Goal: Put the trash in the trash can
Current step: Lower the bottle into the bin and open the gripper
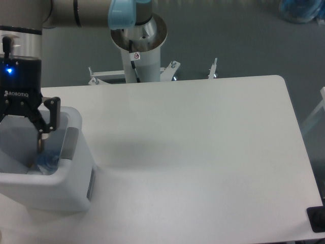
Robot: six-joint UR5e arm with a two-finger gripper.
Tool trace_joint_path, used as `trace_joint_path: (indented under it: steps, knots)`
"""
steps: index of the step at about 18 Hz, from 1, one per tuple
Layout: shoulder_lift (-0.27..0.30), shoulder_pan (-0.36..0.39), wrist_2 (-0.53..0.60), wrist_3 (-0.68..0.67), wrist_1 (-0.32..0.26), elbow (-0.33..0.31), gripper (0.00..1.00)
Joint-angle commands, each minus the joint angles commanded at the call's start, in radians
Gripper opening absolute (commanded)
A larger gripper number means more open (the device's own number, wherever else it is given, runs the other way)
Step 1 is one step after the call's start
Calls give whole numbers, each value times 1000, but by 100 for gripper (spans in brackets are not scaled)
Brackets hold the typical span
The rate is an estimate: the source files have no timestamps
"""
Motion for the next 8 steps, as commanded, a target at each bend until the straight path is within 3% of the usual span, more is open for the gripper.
trace_joint_path:
  steps: [3, 6, 8]
  knots:
    - [12, 52, 60, 77, -9, -26, 100]
    - [52, 95, 62, 155, -70, -55, 100]
    - [100, 111, 59, 193, -106, -112, 100]
